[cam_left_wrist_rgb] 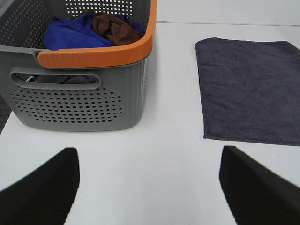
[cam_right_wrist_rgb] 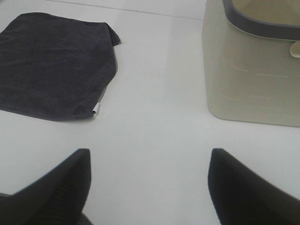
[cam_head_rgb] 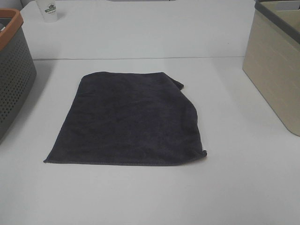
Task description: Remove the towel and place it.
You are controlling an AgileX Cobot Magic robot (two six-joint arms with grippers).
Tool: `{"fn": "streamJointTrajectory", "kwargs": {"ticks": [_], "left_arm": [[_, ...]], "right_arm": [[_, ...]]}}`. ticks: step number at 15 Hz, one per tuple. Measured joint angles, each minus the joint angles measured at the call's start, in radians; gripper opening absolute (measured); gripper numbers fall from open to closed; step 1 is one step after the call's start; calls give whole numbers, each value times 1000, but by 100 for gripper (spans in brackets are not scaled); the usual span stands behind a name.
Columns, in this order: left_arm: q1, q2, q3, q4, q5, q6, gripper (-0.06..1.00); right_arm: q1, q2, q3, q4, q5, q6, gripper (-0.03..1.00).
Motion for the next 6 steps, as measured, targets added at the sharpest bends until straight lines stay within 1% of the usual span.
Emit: {"fn": "streamJointTrajectory", "kwargs": {"ticks": [6], "left_arm": [[0, 0, 0, 0, 0, 0, 76]], "right_arm": [[0, 0, 0, 0, 0, 0, 70]]}}
